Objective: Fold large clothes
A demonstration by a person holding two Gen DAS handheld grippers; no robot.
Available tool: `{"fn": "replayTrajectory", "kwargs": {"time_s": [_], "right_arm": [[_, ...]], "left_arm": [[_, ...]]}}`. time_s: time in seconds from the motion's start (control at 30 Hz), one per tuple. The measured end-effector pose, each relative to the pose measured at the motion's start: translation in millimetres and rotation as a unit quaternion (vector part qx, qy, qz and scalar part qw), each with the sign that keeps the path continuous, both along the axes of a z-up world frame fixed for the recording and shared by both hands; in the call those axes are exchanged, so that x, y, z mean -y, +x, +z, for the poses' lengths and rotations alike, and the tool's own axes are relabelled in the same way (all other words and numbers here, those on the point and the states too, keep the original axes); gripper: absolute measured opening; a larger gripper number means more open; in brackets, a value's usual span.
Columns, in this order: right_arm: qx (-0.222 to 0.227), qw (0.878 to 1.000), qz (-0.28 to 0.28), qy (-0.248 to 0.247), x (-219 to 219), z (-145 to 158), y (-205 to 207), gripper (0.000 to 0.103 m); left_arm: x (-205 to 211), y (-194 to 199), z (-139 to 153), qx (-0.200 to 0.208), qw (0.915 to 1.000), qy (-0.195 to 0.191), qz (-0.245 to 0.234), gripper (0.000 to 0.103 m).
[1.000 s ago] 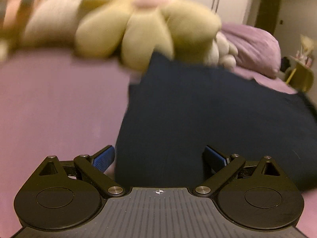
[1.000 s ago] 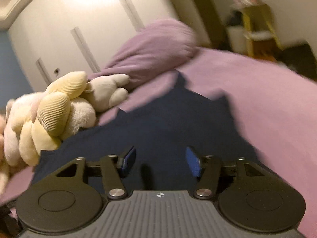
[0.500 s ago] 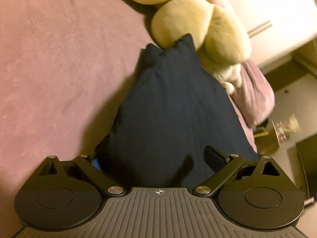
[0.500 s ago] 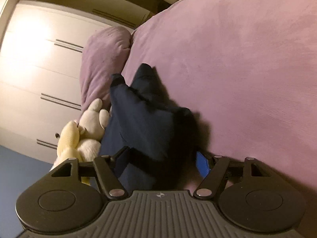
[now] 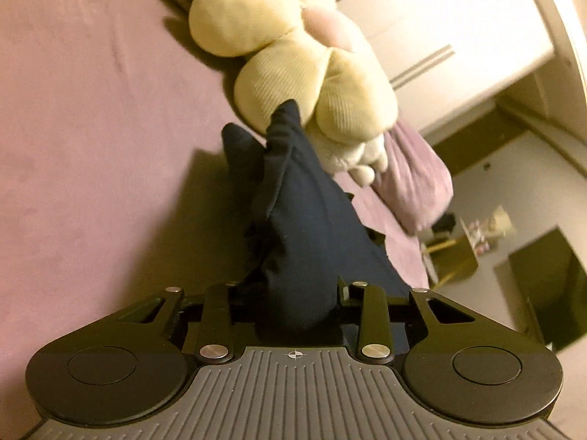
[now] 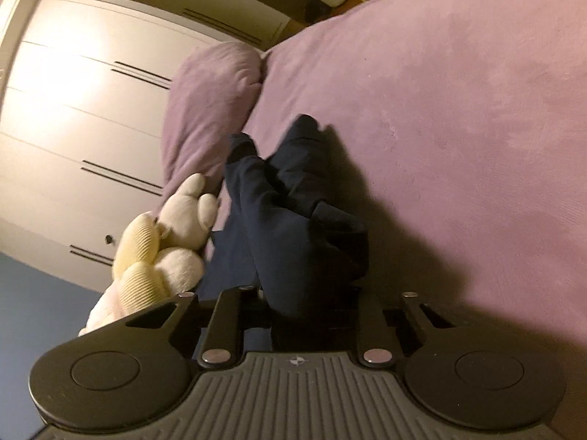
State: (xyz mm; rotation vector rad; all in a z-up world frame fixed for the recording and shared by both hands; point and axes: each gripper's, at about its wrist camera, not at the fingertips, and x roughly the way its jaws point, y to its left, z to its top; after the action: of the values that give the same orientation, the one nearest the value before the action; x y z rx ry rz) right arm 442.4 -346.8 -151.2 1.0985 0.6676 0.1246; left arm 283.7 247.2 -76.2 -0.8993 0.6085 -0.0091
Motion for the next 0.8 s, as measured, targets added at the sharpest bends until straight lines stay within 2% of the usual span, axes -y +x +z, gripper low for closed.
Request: {"fn": "replayTrajectory", "kwargs": {"time_s": [0.07, 0.17, 0.23, 0.3, 0.37, 0.4, 0.47, 0.5, 0.53, 0.57, 0.6, 0.7, 0.73, 0.77, 0.8], "right_arm": [[-0.002, 1.000, 0.014, 0.003, 3, 4, -25, 0.021], [-0.023, 0.999, 0.040, -0.003, 7, 2, -89, 0.021], [-0.035, 0.998, 0.052, -0.019, 5, 0, -131, 0.022], [-0.048, 0.997, 0.060, -0.028, 5, -7, -172, 0.026], [-0.062, 0.995, 0.065, -0.038, 10, -11, -192, 0.048], [-0.067, 0.995, 0.060, -0.045, 16, -11, -197, 0.051], [-0.064, 0.996, 0.042, -0.054, 30, 1, -201, 0.055], [-0.054, 0.995, 0.031, -0.083, 36, 15, -203, 0.060], [-0.044, 0.992, 0.022, -0.120, 38, 28, -203, 0.070], [-0.026, 0.985, 0.017, -0.169, 37, 43, -204, 0.078], [-0.004, 0.974, 0.022, -0.225, 31, 58, -204, 0.079], [0.048, 0.951, 0.060, -0.299, -3, 76, -193, 0.079], [0.062, 0.945, 0.070, -0.315, -16, 77, -190, 0.075], [0.078, 0.934, 0.082, -0.339, -35, 77, -184, 0.062], [0.091, 0.925, 0.094, -0.356, -51, 77, -179, 0.055]], "left_arm": [[-1, -41, 6, -0.009, 0.9999, 0.006, -0.011, 0.036], [1, -104, 2, -0.036, 0.9988, 0.030, -0.015, 0.038], [2, -135, -9, -0.073, 0.9959, 0.053, -0.010, 0.045], [-1, -149, -21, -0.104, 0.9934, 0.048, 0.009, 0.050], [-9, -160, -19, -0.105, 0.9931, 0.029, 0.044, 0.051], [-11, -164, -15, -0.100, 0.9930, 0.031, 0.055, 0.052], [-11, -166, 2, -0.092, 0.9886, 0.084, 0.084, 0.052], [-8, -165, 10, -0.089, 0.9848, 0.120, 0.089, 0.053], [-4, -163, 15, -0.085, 0.9818, 0.145, 0.088, 0.059], [2, -155, 20, -0.079, 0.9803, 0.162, 0.081, 0.063], [8, -146, 25, -0.070, 0.9806, 0.169, 0.071, 0.069], [38, -114, 34, -0.043, 0.9805, 0.187, 0.042, 0.077], [49, -103, 34, -0.035, 0.9793, 0.197, 0.027, 0.079], [59, -90, 33, -0.029, 0.9773, 0.210, 0.013, 0.080], [69, -80, 32, -0.024, 0.9741, 0.225, -0.001, 0.083]]}}
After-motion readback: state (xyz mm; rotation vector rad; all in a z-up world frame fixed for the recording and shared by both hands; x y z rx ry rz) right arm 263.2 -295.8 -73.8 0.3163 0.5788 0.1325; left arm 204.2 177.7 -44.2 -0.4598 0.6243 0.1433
